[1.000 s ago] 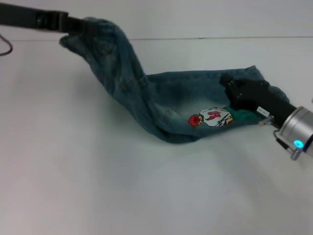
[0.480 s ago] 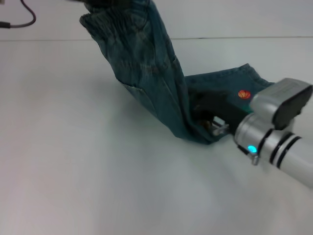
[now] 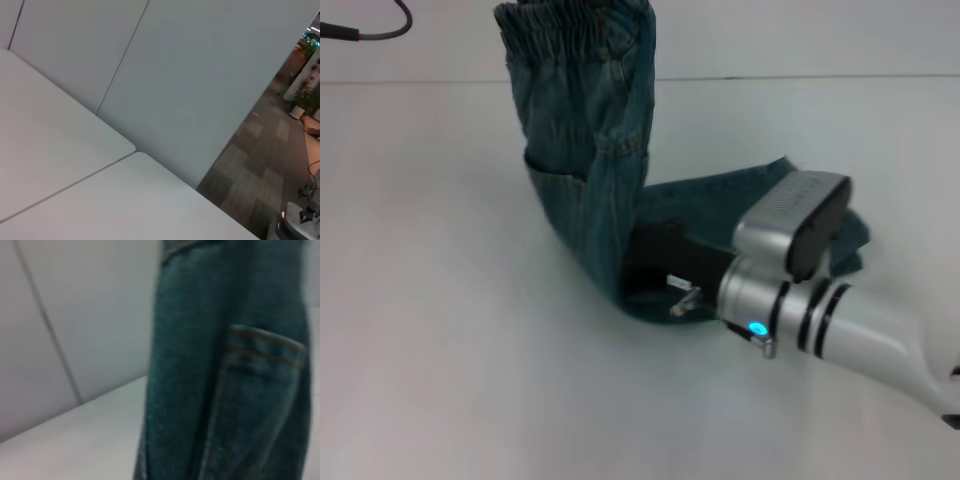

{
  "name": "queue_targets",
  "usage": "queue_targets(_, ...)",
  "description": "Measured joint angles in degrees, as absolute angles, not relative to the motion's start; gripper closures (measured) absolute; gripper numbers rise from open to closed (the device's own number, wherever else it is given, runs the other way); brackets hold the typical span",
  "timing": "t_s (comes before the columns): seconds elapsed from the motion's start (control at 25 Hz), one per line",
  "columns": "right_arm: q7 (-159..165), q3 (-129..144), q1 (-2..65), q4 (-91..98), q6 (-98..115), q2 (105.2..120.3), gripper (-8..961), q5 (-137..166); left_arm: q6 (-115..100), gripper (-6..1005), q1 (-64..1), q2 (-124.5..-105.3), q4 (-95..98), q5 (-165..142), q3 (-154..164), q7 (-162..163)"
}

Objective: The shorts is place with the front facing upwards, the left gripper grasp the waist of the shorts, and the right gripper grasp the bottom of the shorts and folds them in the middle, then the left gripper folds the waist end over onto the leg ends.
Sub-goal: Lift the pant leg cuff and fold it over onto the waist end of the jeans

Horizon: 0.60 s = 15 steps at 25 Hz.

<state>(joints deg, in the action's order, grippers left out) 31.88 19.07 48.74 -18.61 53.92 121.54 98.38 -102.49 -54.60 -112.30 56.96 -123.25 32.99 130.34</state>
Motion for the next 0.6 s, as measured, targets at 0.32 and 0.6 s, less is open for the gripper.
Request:
queue_targets(0.32,33.07,5.41,49.93,-20.79,47.32,121.44,901,114.65,-102.25,938,-54.59,-112.85,56.78,-123.21,34.01,130.32)
queue_targets(0.6,36.62,5.09,44.81,-16.72,47.03,120.48,889,120.55,-101.96,942,-53.80,-114.17,56.08,-123.21,34.88,129.80)
